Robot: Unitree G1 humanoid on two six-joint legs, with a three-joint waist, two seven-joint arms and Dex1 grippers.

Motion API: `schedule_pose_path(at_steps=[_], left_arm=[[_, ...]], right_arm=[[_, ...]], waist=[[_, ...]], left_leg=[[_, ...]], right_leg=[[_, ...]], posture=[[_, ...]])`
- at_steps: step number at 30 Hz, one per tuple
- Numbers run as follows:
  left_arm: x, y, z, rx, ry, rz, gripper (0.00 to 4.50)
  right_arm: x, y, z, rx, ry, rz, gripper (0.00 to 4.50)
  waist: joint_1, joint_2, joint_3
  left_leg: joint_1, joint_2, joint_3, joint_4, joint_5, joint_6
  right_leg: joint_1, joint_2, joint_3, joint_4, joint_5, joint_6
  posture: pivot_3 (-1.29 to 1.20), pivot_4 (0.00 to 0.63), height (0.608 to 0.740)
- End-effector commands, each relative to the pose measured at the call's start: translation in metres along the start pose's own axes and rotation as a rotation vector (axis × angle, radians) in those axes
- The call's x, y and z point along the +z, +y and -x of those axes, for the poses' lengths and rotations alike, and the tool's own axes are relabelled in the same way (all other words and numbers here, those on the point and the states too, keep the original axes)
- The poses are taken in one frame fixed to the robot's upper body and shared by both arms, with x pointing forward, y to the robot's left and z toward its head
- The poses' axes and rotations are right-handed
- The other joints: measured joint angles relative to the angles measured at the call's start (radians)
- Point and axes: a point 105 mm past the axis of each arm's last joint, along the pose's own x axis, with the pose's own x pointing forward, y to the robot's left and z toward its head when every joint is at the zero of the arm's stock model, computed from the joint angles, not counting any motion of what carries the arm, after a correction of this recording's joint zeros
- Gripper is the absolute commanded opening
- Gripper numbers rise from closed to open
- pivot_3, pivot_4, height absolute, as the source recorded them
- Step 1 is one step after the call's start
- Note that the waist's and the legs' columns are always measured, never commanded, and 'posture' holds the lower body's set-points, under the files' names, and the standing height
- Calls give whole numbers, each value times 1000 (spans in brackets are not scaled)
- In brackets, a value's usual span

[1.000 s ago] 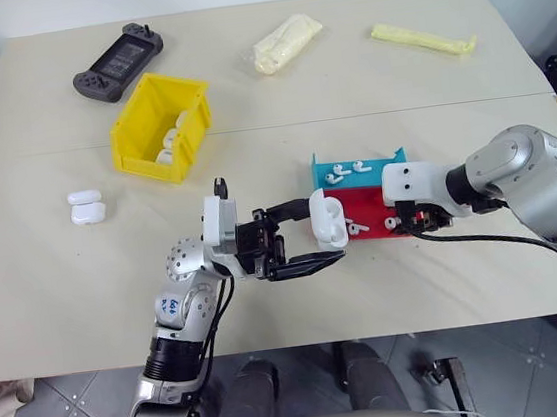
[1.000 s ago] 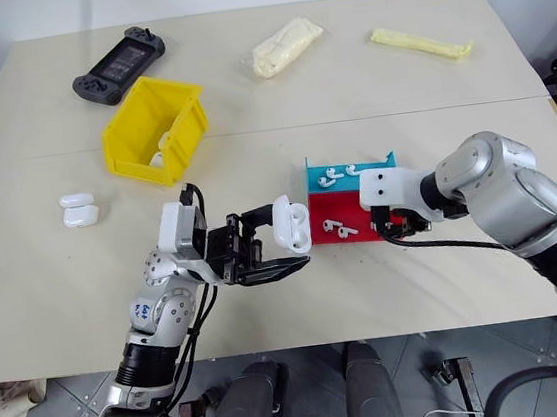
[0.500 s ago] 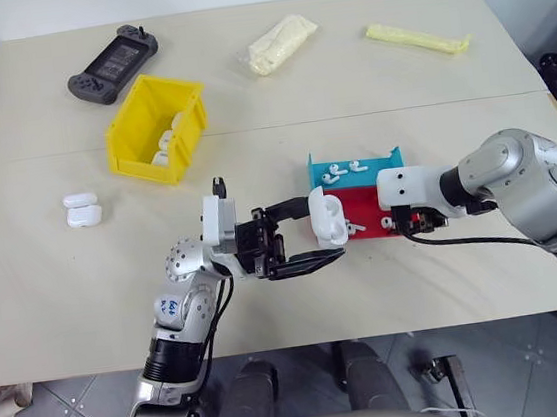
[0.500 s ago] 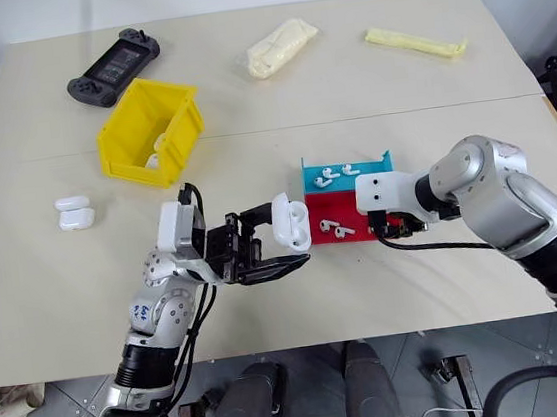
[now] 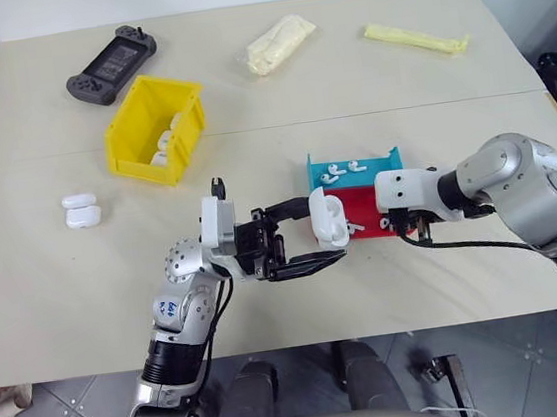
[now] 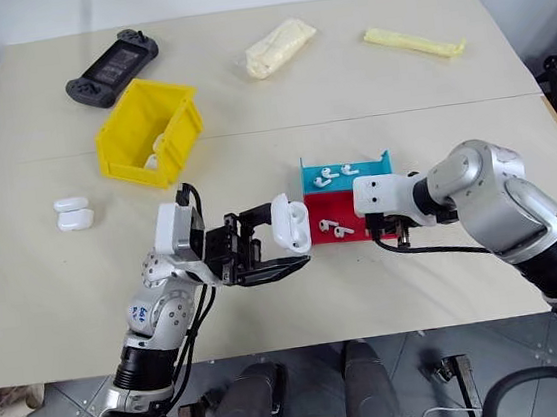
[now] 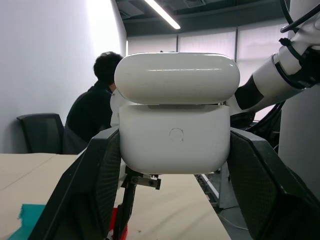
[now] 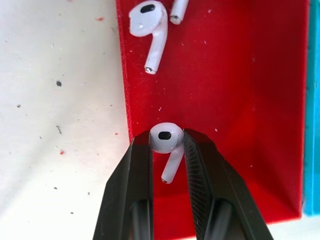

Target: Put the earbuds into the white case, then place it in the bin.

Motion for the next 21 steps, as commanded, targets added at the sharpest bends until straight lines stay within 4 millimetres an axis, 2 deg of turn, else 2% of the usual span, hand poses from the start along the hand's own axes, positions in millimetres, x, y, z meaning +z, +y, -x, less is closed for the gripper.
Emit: schedule_pose_path(at_steps=[1,5,9,13,17,21], left_arm=[[5,-1,-4,-27,-19,-4,2774],[3,-1,-4,-38,-5,28,2774],[5,3,0,-17,-10,47,2774],[3,1,-1,-33,-11,62,2774],[4,-3,2,-44,-27,97,2774],[5,0,1,-27,-54,103,2774]], right_arm=[[19,-4,39,-63,-169,-48,501],[22,4,56,-98,-367,-65,501],[36,8,74,-243,-784,-127,501],[42,19,81,-260,-991,-218,501],[67,24,99,-297,-1337,-360,501],[82,37,101,-213,-1461,-443,501]], waist=[[2,0,0],[6,0,0],[3,-1,0],[-1,0,0],[-4,0,0],[0,1,0]], left_leg=[[0,0,-1,0,0,0],[0,0,-3,0,0,0],[0,0,-2,0,0,1],[2,0,-5,0,0,1],[3,1,-5,-1,0,0],[3,5,-6,0,0,0]], right_leg=[[0,0,0,0,0,0],[1,0,-1,-1,0,0],[1,0,0,1,0,0],[0,0,2,3,0,0],[1,2,2,4,0,0],[1,0,2,5,0,0]], posture=[[0,150,740],[0,150,740],[0,150,740],[0,150,740],[0,150,740],[0,150,740]])
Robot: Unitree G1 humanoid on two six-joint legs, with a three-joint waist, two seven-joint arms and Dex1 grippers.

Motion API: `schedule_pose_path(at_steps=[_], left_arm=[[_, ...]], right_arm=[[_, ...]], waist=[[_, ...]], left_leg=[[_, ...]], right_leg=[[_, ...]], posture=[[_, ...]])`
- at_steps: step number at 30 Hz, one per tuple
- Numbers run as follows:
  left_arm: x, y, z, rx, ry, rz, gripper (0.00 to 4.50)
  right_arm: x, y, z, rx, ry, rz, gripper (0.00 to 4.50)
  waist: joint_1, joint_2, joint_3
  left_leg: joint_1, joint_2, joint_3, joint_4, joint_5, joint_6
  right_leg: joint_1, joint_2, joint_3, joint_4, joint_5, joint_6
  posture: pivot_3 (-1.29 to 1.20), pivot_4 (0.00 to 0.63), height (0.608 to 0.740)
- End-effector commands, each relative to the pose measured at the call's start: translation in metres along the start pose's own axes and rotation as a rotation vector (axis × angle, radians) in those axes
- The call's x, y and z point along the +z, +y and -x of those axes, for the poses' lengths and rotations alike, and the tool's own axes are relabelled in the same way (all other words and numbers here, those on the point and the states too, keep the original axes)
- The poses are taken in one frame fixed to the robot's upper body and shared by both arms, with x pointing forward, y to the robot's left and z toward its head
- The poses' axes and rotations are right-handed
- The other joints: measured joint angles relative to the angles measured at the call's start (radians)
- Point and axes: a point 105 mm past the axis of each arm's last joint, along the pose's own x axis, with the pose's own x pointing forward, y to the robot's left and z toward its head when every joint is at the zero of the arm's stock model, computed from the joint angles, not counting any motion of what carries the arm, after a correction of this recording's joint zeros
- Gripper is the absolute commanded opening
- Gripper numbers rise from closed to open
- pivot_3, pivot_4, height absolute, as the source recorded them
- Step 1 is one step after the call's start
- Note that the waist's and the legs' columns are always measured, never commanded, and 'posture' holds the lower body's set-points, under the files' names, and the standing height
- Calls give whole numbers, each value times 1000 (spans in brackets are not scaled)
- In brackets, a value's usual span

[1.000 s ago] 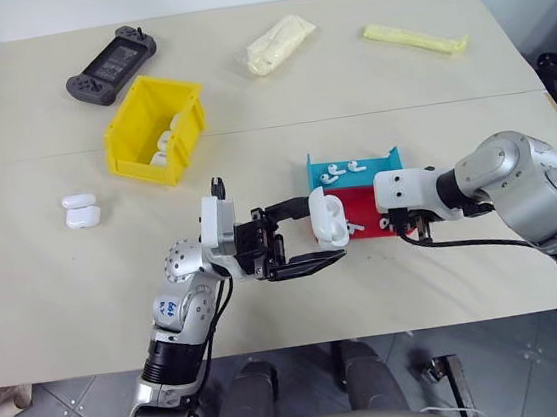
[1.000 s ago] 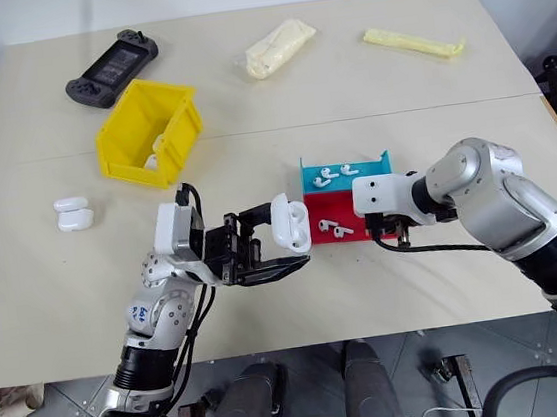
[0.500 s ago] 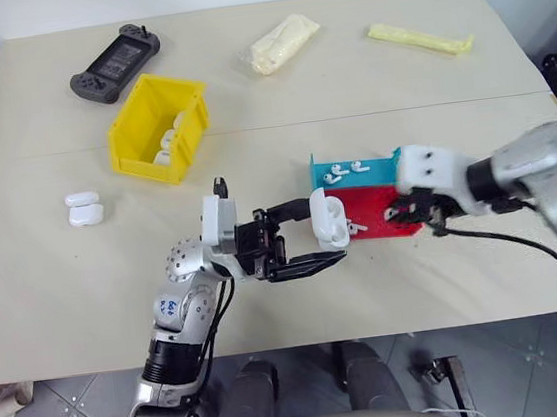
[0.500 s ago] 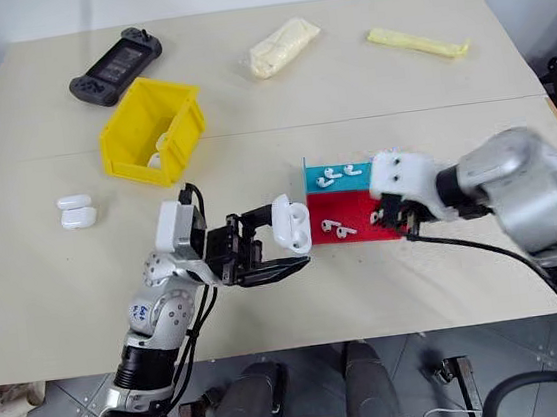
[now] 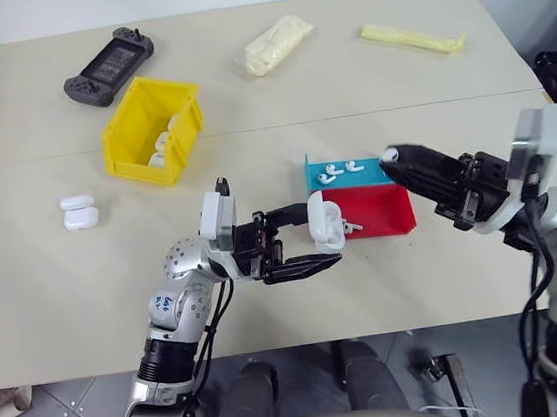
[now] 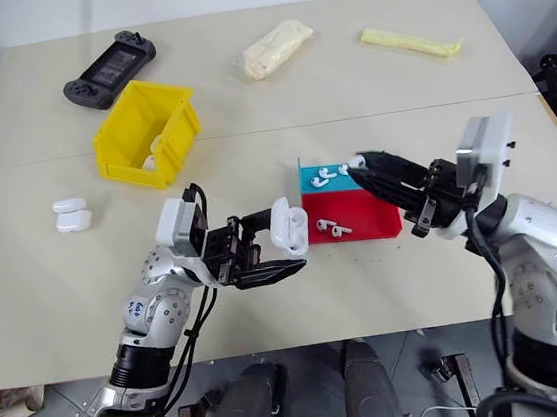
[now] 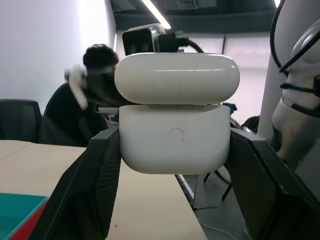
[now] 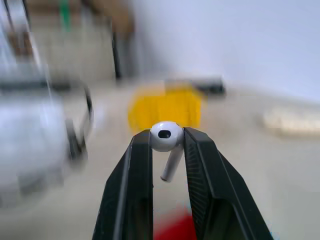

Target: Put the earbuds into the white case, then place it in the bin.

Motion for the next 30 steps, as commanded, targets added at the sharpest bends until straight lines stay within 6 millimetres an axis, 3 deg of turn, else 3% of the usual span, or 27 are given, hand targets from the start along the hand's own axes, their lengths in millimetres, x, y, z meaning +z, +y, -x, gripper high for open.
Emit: schedule_pose_path(at_steps=[1,8,19,30], left_arm=[[9,0,-3,5,-58,-10,2774],[12,6,-9,28,-101,-2,2774],[12,5,-18,16,-127,15,2774],[18,4,-24,-1,-144,21,2774]], right_arm=[[11,19,-6,31,-84,-50,501],[2,41,-23,60,-159,-157,501],[-5,43,-25,57,-156,-171,501],[-27,37,-18,40,-83,-162,501]], waist=[[2,0,0],[-3,0,0],[-2,0,0],[-2,0,0]], left_leg=[[0,0,0,0,0,0],[0,0,0,0,0,0],[0,-4,0,0,0,0],[0,-4,0,-1,0,0]], right_leg=[[0,0,0,0,0,0],[0,1,0,-1,0,0],[0,1,0,-1,0,0],[0,1,0,-1,0,0]], posture=[[0,150,740],[0,150,740],[0,150,740],[0,150,740]])
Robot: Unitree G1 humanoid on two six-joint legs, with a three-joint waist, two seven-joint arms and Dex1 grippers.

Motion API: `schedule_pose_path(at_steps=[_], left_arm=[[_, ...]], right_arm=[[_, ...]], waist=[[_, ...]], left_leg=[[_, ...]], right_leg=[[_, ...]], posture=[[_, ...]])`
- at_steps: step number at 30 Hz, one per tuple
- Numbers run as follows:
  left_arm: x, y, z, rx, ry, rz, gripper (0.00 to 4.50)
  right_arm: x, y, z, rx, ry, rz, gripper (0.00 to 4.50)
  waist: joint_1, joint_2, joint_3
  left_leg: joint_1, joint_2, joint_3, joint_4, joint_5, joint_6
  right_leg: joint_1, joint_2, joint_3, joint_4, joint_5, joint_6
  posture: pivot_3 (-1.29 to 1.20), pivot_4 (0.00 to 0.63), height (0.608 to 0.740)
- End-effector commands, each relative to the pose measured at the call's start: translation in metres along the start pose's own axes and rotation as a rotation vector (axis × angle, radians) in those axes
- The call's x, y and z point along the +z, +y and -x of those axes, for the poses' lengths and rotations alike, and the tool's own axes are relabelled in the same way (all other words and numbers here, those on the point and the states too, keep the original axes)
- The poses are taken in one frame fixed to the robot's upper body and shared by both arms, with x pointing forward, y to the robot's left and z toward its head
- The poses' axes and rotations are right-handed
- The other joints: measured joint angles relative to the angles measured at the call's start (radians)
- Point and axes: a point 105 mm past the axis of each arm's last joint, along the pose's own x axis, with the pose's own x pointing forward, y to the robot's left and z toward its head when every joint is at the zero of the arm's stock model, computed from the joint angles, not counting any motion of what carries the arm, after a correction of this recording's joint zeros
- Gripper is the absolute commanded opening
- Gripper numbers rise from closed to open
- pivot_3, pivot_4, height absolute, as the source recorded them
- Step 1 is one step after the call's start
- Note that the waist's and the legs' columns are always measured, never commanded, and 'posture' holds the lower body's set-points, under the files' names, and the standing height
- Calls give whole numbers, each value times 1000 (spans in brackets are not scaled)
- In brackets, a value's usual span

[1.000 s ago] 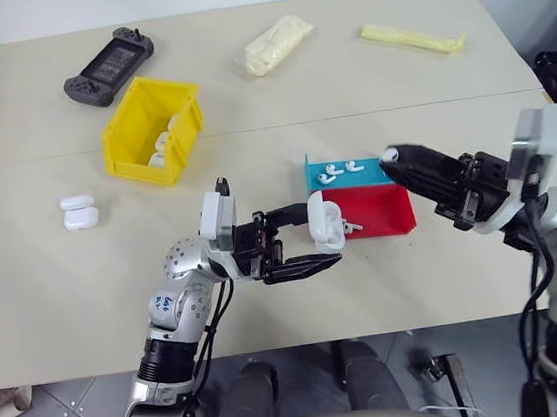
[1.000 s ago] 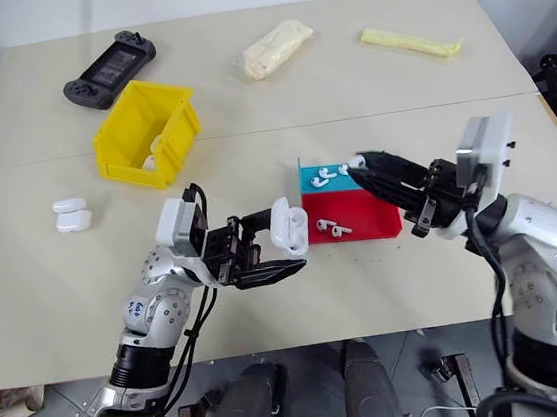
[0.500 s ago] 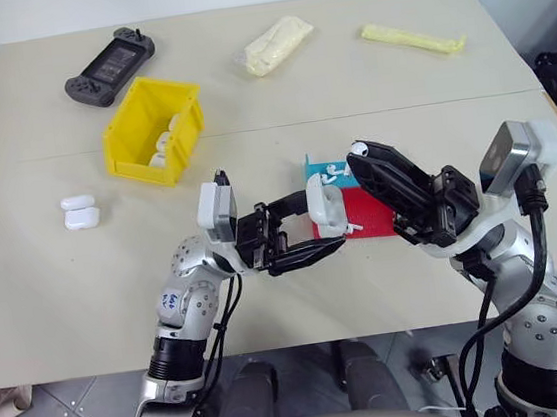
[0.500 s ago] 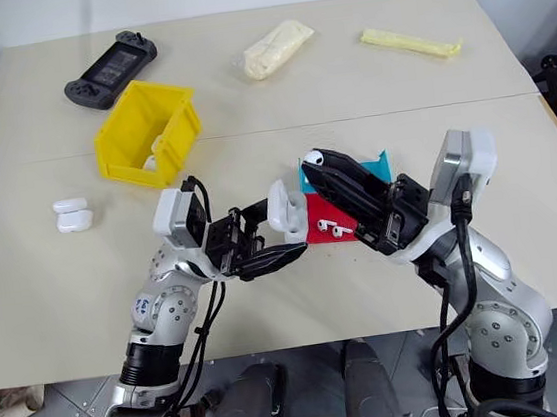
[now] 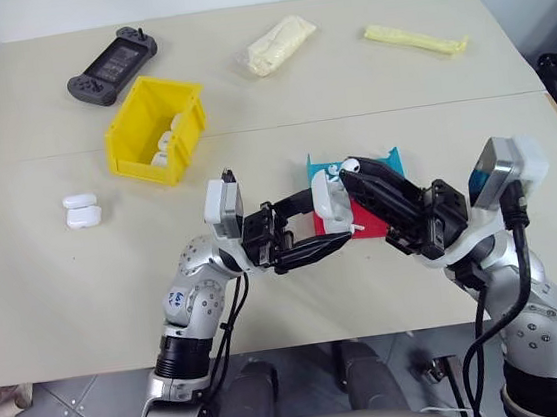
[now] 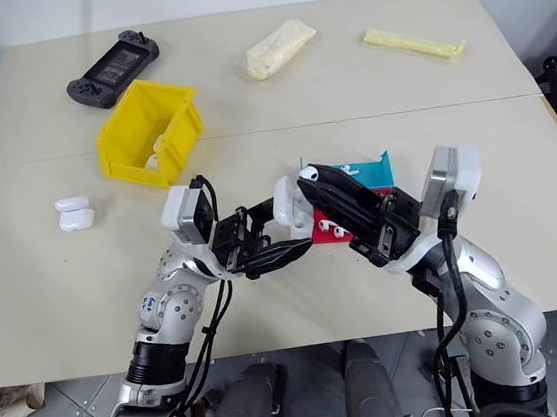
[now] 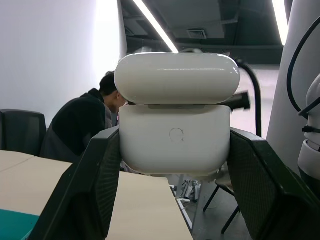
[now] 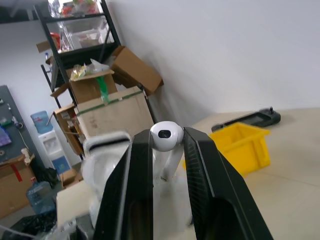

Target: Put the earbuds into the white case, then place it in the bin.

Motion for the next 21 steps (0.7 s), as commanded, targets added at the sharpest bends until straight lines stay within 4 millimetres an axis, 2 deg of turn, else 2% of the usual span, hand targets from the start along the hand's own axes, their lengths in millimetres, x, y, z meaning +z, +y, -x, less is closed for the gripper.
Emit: schedule_pose_path(at_steps=[1,10,21], left_arm=[[15,-6,-11,-56,-44,-44,2774],[16,-5,-12,-57,-43,-47,2774],[12,-5,-11,-83,-14,-30,2774]], right_arm=[[-1,-1,1,9,5,27,501],[-11,-1,-1,40,41,28,501],[-24,8,-2,156,160,45,501]], waist=[[0,0,0],[0,0,0],[0,0,0]], left_leg=[[0,0,0,0,0,0],[0,0,0,0,0,0],[0,0,0,0,0,0]], right_leg=[[0,0,0,0,0,0],[0,0,0,0,0,0],[0,0,0,0,0,0]], posture=[[0,150,740],[0,150,740],[0,150,740]])
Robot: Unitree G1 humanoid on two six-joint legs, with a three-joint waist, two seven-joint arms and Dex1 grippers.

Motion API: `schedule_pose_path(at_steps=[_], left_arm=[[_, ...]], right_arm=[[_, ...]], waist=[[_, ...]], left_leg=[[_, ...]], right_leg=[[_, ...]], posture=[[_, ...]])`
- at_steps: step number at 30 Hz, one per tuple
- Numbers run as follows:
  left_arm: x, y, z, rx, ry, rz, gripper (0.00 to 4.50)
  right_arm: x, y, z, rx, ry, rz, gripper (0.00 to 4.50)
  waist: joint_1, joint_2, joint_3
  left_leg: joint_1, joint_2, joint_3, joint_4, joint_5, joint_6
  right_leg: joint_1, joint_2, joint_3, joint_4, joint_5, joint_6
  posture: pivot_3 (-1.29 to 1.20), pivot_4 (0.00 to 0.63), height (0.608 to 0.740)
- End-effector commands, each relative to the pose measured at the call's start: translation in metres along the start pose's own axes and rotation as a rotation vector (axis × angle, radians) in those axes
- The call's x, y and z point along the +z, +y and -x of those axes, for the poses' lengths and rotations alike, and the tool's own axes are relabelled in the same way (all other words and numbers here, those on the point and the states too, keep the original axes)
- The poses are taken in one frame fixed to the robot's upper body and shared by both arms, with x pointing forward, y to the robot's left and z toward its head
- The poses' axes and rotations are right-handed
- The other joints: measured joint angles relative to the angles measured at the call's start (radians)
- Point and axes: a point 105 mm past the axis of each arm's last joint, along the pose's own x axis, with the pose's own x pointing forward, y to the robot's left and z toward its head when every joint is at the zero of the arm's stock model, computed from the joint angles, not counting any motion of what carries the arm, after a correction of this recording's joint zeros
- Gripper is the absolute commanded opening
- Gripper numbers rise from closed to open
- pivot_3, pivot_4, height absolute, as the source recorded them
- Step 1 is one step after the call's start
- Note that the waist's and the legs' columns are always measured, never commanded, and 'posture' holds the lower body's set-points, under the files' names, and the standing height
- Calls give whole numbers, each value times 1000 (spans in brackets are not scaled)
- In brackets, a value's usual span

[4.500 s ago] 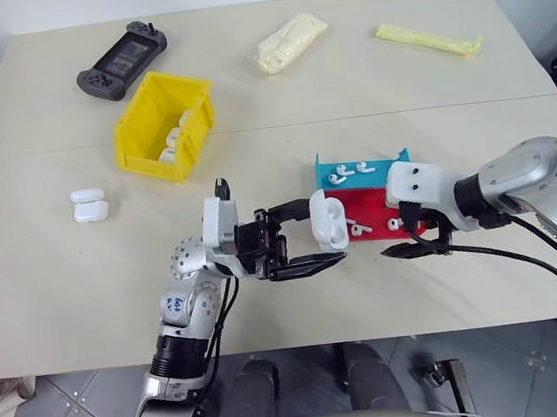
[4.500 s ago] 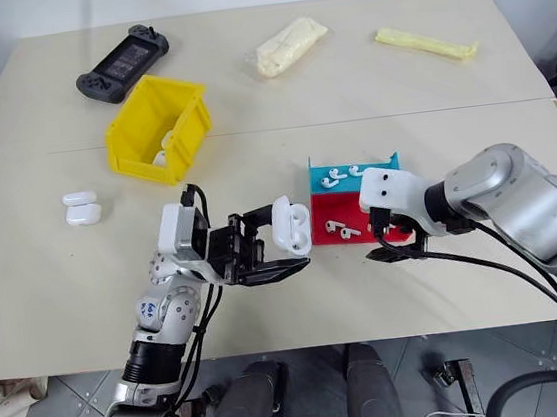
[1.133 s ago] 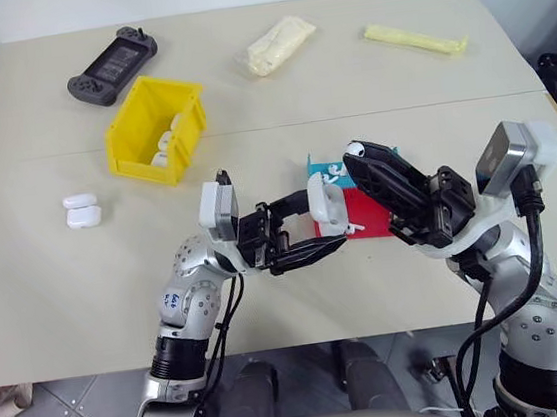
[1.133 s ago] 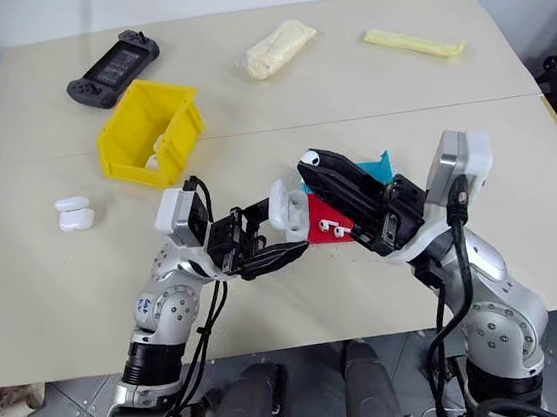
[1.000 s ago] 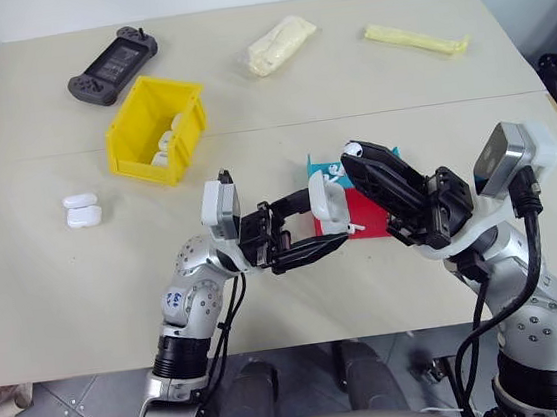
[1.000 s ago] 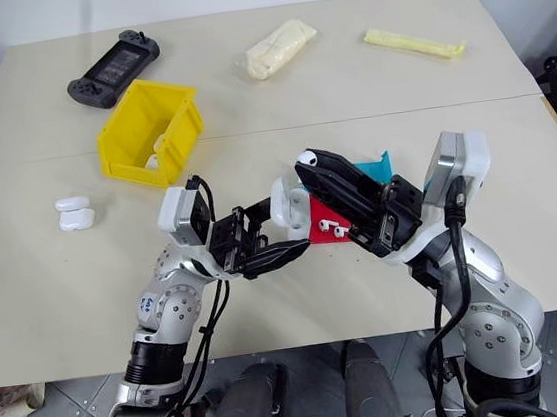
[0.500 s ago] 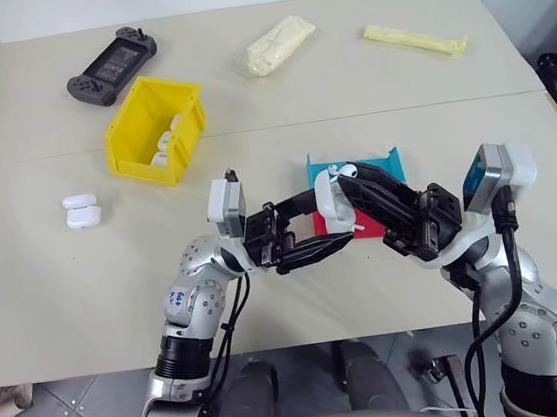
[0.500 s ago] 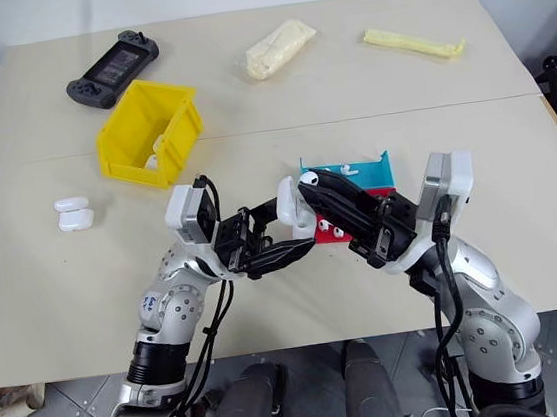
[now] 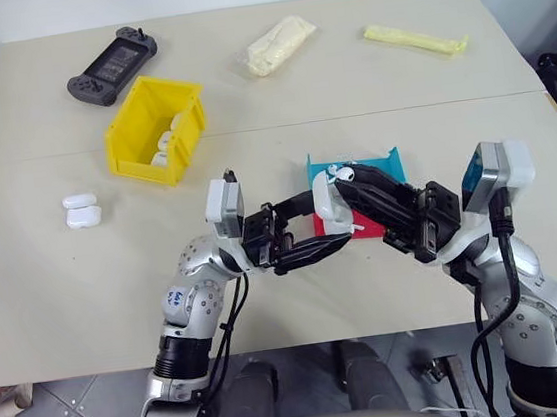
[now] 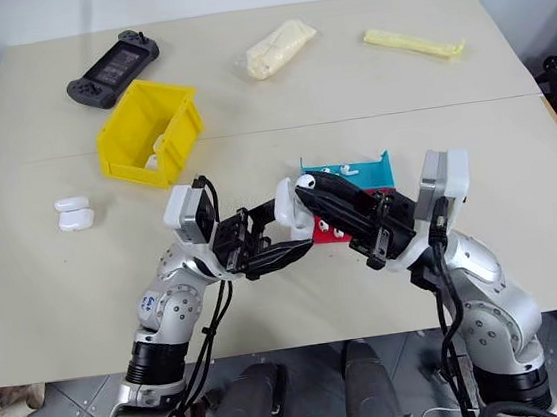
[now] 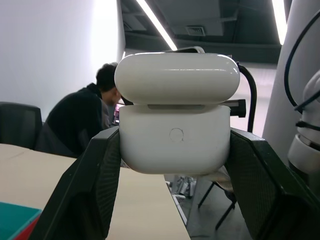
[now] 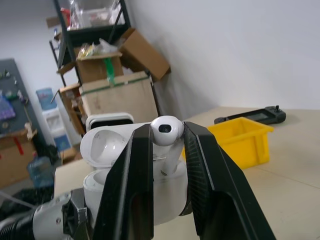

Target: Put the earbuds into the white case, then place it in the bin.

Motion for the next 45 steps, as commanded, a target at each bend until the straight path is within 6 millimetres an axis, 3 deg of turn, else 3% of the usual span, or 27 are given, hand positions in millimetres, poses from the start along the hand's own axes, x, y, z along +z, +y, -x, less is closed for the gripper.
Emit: schedule_pose_path(at_steps=[1,21,33,37,39,43,45], left_arm=[[14,-6,-15,-83,-32,-55,2774],[17,3,-21,-101,-65,-162,2774],[17,6,-20,-96,-66,-177,2774],[16,6,-18,-91,-61,-174,2774],[14,10,-13,-63,-47,-177,2774],[11,13,4,-26,15,-194,2774],[12,15,16,5,41,-216,2774]], right_arm=[[-17,11,-3,79,87,-45,501],[-24,12,3,168,234,-98,501],[-8,4,5,182,224,-48,4472],[-1,1,10,163,222,-20,4472],[8,-6,23,115,231,24,4472],[22,-18,55,16,305,121,4472],[25,-30,84,-58,400,197,4472]], waist=[[0,0,0],[2,0,0],[3,0,0],[3,0,0],[6,-1,0],[17,-1,0],[17,-1,0]], left_leg=[[0,0,0,0,0,0],[0,0,0,0,0,0],[0,0,0,0,0,0],[0,0,0,0,0,0],[0,0,0,0,0,0],[-1,-1,1,0,0,1],[-1,-1,1,0,0,1]], right_leg=[[0,0,0,0,0,0],[0,0,0,-1,0,0],[0,0,0,-2,0,0],[0,0,0,-2,0,0],[0,0,0,-2,0,0],[1,-1,0,-3,0,0],[1,0,0,-2,0,1]], posture=[[0,150,740],[0,150,740],[0,150,740],[0,150,740],[0,150,740],[0,150,740],[0,150,740]])
